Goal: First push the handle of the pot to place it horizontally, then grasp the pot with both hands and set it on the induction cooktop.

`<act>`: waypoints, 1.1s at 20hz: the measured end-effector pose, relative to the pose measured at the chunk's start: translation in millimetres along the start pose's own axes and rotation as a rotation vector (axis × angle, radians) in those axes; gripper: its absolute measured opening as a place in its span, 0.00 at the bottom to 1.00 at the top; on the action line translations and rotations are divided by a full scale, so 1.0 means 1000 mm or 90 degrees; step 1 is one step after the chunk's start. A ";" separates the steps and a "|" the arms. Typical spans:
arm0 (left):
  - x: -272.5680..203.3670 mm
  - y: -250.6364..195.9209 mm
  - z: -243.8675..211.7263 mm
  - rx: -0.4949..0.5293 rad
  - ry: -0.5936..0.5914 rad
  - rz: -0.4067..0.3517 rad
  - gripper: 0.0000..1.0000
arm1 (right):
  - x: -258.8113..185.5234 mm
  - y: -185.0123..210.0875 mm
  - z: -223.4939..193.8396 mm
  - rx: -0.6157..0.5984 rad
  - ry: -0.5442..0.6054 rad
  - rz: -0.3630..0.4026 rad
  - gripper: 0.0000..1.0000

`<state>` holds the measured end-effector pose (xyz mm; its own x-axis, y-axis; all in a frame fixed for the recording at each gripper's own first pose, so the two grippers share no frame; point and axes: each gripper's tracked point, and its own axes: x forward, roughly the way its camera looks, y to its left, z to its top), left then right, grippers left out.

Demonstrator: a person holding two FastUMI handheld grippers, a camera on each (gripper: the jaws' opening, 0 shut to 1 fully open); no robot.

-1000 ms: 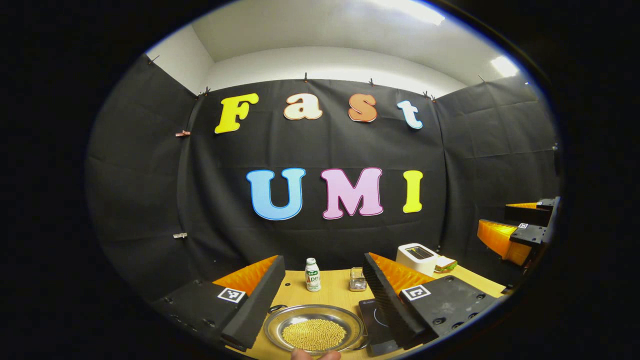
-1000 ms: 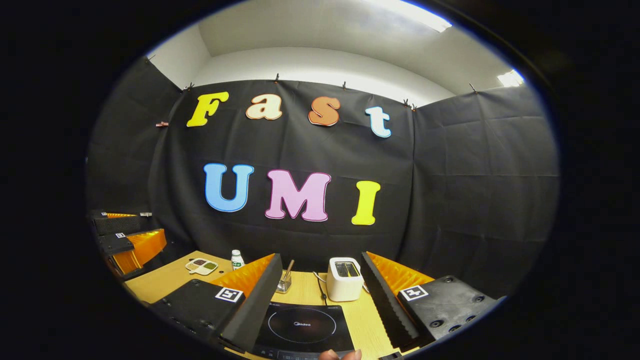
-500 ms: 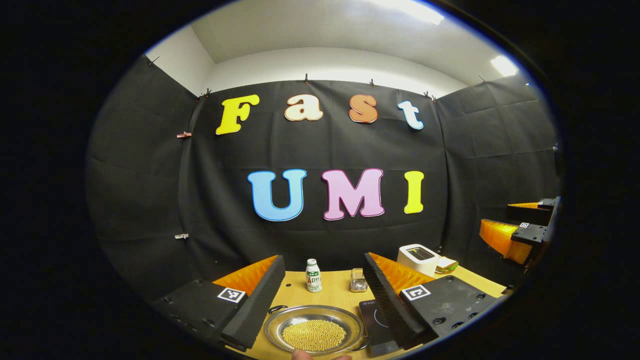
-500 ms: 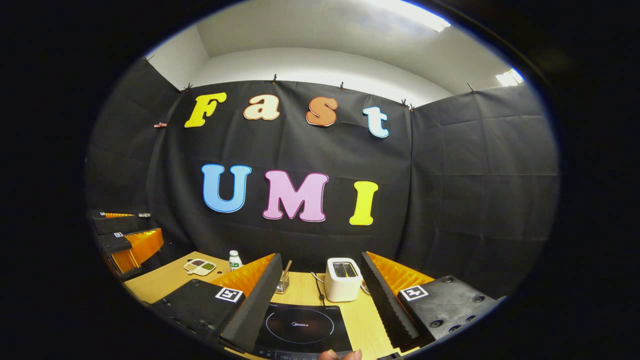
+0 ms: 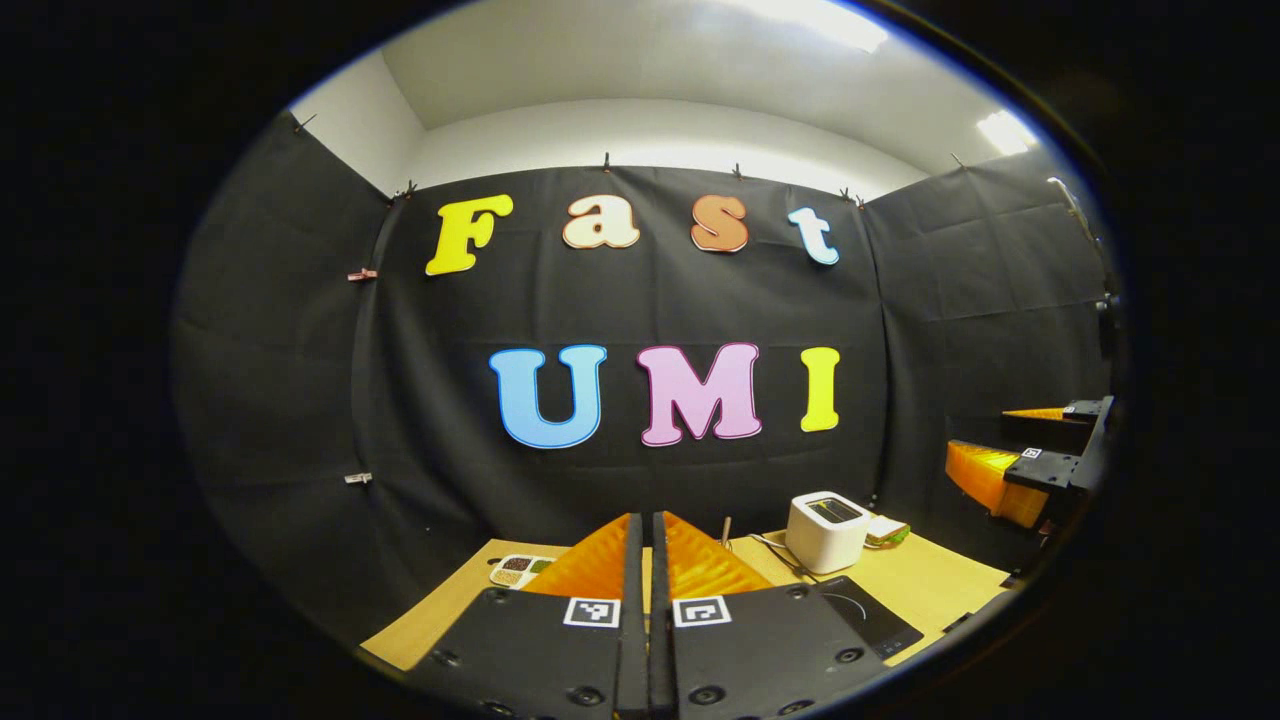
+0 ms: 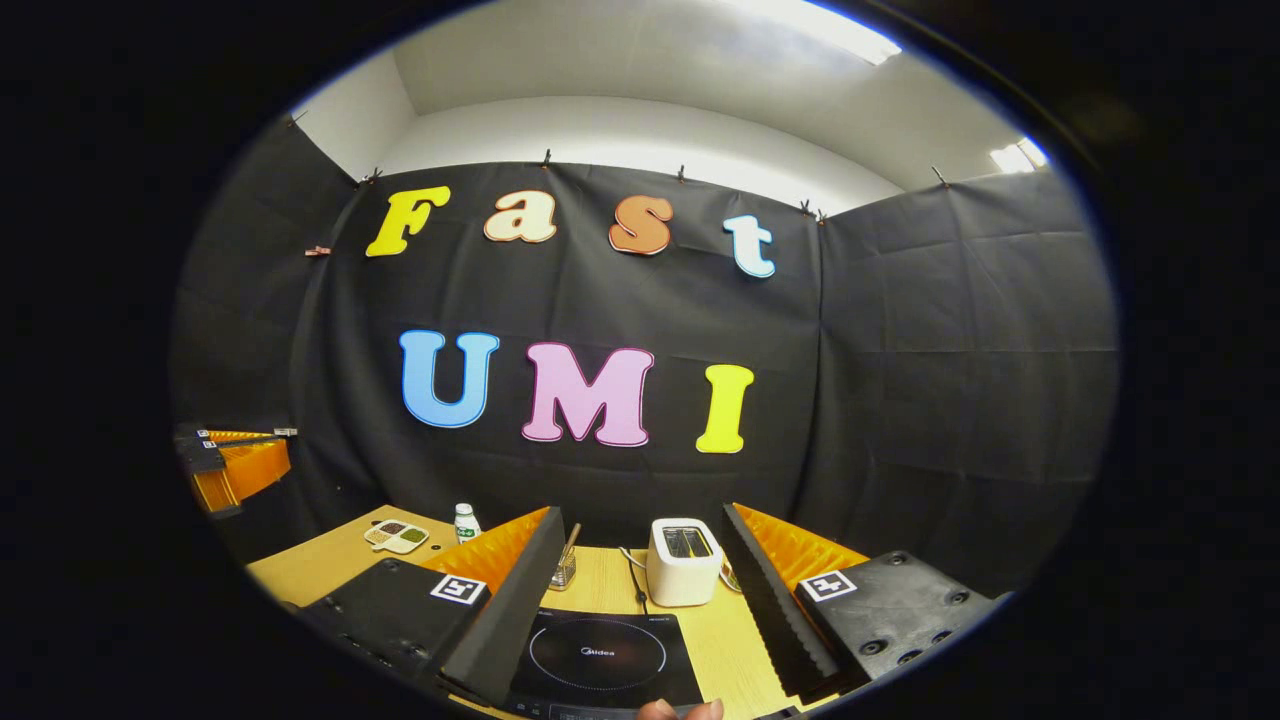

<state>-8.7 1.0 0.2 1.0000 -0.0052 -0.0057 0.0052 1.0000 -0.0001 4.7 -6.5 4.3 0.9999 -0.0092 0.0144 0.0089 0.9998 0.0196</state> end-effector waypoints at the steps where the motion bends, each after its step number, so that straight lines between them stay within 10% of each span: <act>1: -0.001 0.001 -0.006 -0.003 0.018 -0.004 0.05 | 0.000 0.000 -0.001 0.000 0.000 -0.001 0.98; 22: -0.040 -0.047 -0.243 -0.047 0.641 -0.223 0.05 | -0.008 -0.056 -0.040 0.005 0.068 -0.073 0.98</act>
<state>-50.3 -45.6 -242.7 0.4775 -0.3243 -0.8166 0.2571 0.9403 -0.2230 -2.9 -62.0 -36.5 0.9881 -0.1214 -0.0945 0.1241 0.9920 0.0225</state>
